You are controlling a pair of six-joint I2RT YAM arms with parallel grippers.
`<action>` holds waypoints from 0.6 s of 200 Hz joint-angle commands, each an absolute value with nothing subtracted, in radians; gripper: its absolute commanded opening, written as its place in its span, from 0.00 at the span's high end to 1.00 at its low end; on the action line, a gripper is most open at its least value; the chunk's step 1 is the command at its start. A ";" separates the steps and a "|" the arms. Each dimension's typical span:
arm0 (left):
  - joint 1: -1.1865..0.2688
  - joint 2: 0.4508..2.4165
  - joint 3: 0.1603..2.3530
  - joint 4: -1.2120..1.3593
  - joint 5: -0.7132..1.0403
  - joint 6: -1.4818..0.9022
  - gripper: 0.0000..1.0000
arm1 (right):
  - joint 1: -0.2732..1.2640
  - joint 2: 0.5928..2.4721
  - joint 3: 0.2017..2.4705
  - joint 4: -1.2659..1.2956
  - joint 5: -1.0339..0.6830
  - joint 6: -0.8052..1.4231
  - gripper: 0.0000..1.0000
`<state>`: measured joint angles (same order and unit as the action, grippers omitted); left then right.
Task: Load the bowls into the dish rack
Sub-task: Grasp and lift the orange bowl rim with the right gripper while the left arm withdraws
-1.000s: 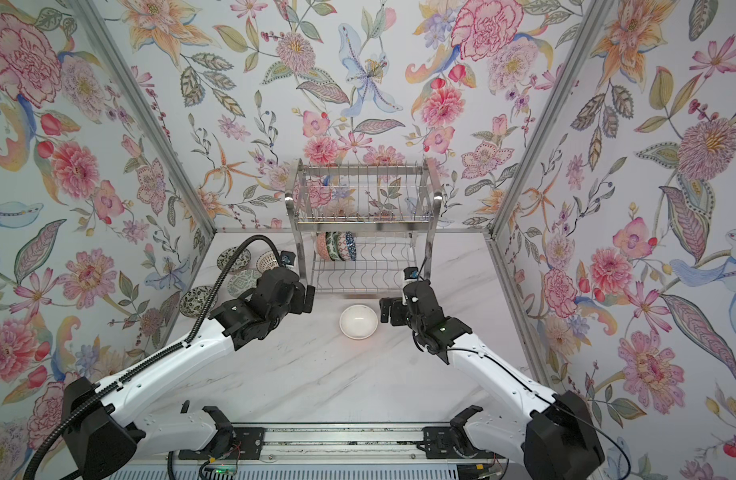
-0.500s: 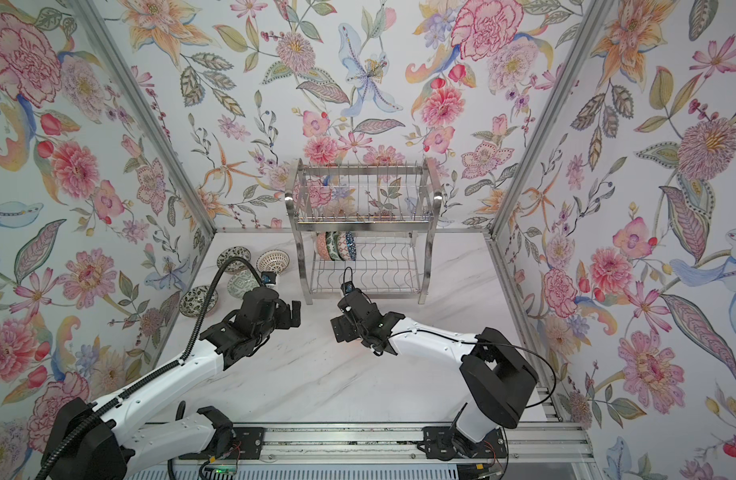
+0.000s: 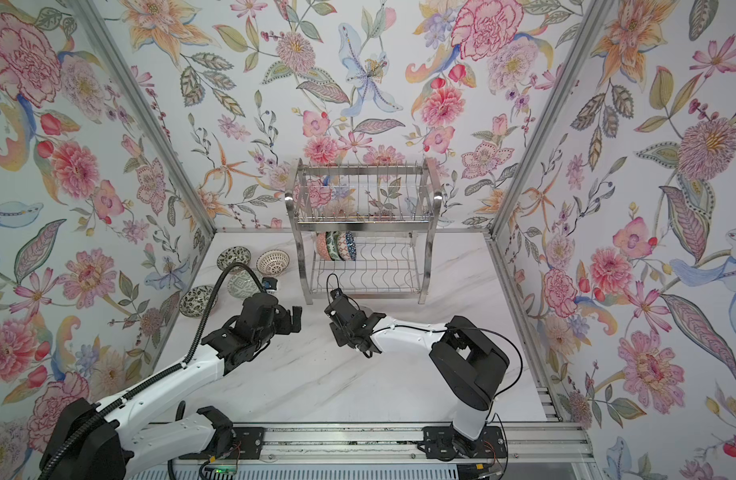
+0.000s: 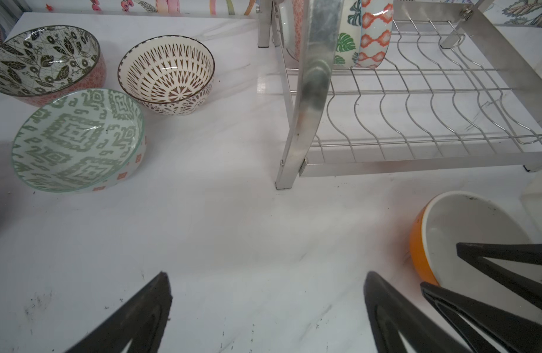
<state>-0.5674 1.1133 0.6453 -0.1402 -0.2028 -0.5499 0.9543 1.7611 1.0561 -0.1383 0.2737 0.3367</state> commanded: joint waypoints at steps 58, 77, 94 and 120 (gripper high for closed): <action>-0.554 1.118 0.632 -0.111 -0.170 -0.548 0.01 | 0.964 1.806 1.097 -0.163 0.282 0.345 0.75; -0.553 1.120 0.636 -0.111 -0.169 -0.545 0.01 | 0.964 1.800 1.097 -0.166 0.282 0.345 0.82; -0.554 1.118 0.635 -0.109 -0.170 -0.544 0.01 | 0.966 1.788 1.098 -0.171 0.284 0.342 0.82; -0.554 1.115 0.638 -0.107 -0.155 -0.538 0.01 | 0.967 1.759 1.096 -0.175 0.274 0.333 0.86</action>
